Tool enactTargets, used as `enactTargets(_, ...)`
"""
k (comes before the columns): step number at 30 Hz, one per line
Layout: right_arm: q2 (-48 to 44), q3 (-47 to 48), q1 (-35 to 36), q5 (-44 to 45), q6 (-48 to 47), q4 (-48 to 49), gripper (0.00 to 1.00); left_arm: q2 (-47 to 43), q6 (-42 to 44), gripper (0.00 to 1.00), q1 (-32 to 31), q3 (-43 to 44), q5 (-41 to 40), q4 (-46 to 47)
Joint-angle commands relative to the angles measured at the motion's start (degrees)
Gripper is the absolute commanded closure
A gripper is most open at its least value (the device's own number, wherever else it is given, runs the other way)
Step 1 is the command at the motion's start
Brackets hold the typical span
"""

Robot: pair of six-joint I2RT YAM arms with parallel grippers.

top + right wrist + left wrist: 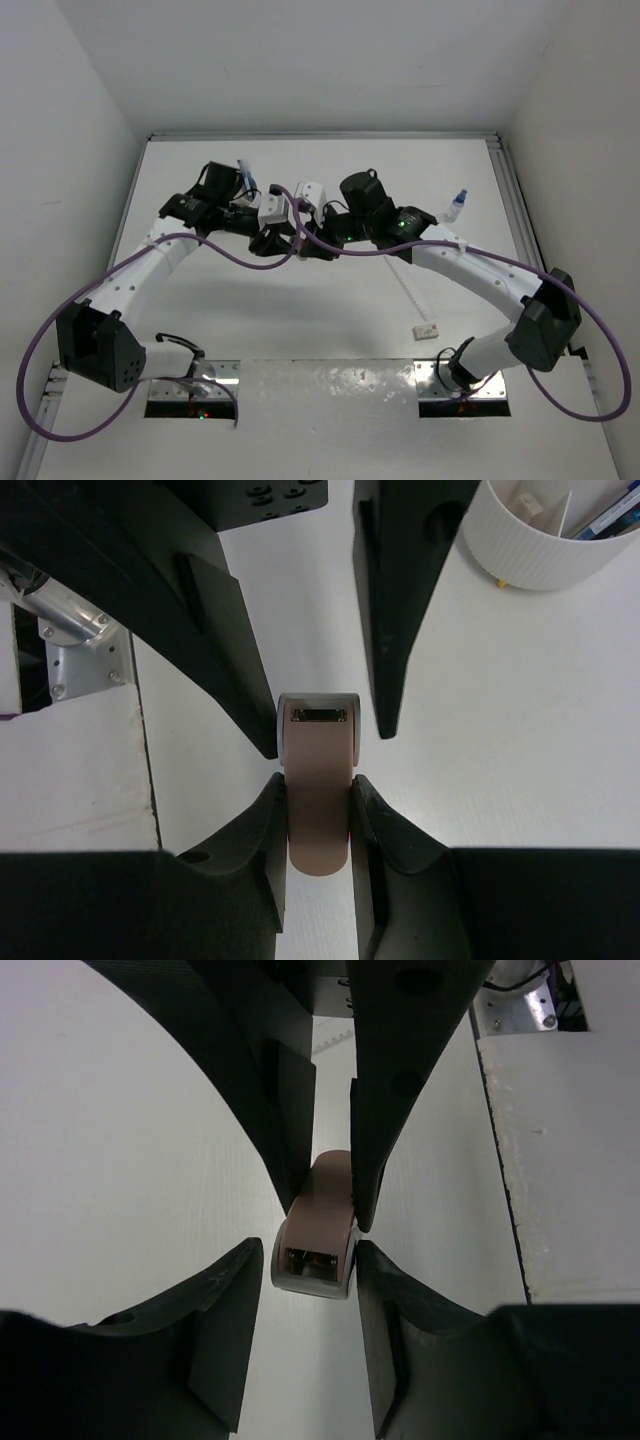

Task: Sort the stationery into containers
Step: Place the stationery in the storage box.

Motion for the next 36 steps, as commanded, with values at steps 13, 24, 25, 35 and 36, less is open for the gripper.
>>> enactTargets(13,0.39,1.41,0.36,4.67,1.84,5.25,0.61,-0.45,-9.99,1.0,-0.8,0.19,-5.49,8.2)
enactTargets(24,-6.99,-10.36,-4.56,16.2,12.21,21.69,0.23,-5.11,-44.44,1.0,14.31,-3.07,-43.01,19.99)
enactTargets(25,-7.43,-10.98,-4.73,16.2,12.39,22.56,0.23,-5.2,-46.2,1.0,16.67,-2.98,-47.56,20.26)
enactTargets(35,-10.68,-15.03,-5.44,17.51,13.18,22.84,0.24,7.88,-54.04,1.0,26.8,6.69,-58.25,22.1)
enactTargets(36,-11.03,-15.38,-5.44,17.51,13.18,22.84,0.24,8.68,-54.04,1.0,26.72,6.78,-58.24,22.71)
